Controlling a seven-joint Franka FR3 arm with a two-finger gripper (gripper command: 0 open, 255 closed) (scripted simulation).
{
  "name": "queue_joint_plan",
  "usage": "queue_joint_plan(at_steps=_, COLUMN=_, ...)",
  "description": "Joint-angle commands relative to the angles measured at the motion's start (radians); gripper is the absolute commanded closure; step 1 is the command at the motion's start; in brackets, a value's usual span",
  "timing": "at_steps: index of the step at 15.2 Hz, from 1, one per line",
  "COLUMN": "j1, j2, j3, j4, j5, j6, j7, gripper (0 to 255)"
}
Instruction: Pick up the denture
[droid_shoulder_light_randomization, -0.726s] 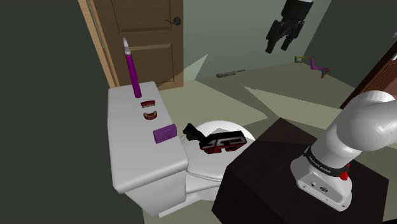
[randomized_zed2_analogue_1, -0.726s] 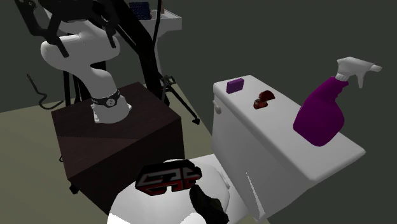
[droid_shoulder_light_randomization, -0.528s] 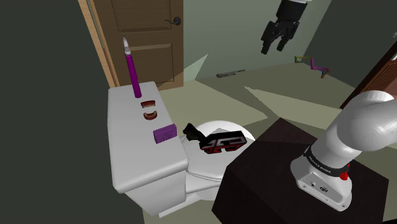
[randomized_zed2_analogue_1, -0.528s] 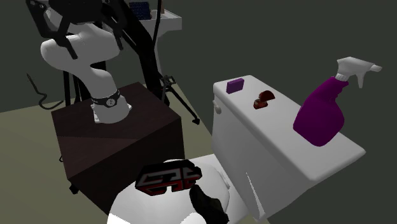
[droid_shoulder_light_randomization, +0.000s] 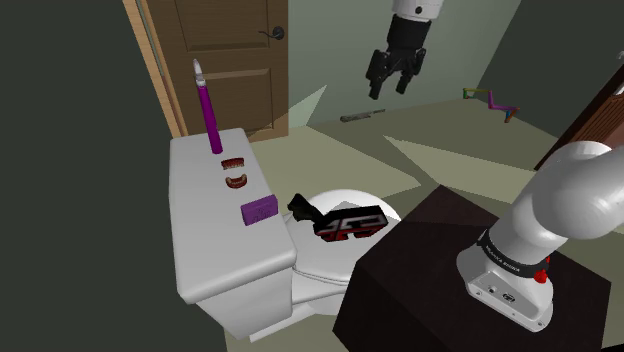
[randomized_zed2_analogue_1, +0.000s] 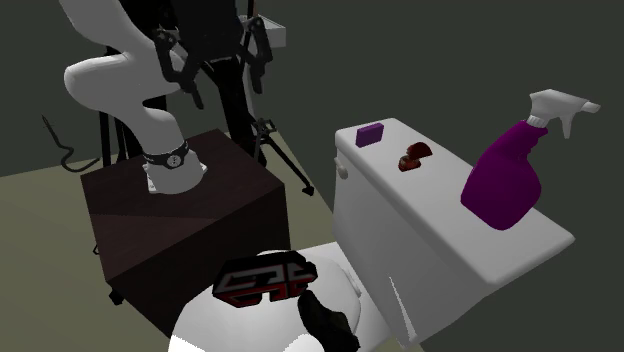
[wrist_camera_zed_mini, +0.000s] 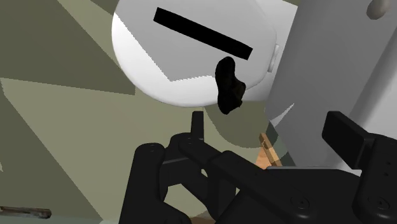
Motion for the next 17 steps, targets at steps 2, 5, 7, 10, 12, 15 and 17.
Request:
queue_joint_plan(at_steps=2, j1=0.018, j2=0.091, j3=0.044, j4=0.045, j5=0.017, j6=0.039, j7=0.049, gripper=0)
queue_joint_plan(at_steps=5, j1=0.035, j2=0.184, j3=0.086, j4=0.098, j5=0.026, j6=0.07, j7=0.098, gripper=0)
queue_joint_plan(at_steps=7, j1=0.046, j2=0.249, j3=0.112, j4=0.14, j5=0.027, j6=0.088, j7=0.131, gripper=0)
queue_joint_plan(at_steps=10, j1=0.061, j2=0.349, j3=0.149, j4=0.21, j5=0.022, j6=0.11, j7=0.183, gripper=0)
queue_joint_plan(at_steps=12, j1=0.072, j2=0.418, j3=0.172, j4=0.262, j5=0.012, j6=0.121, j7=0.217, gripper=0)
queue_joint_plan(at_steps=15, j1=0.092, j2=0.525, j3=0.202, j4=0.35, j5=-0.008, j6=0.13, j7=0.27, gripper=0)
queue_joint_plan(at_steps=17, j1=0.108, j2=0.599, j3=0.219, j4=0.415, j5=-0.026, j6=0.131, j7=0.306, gripper=0)
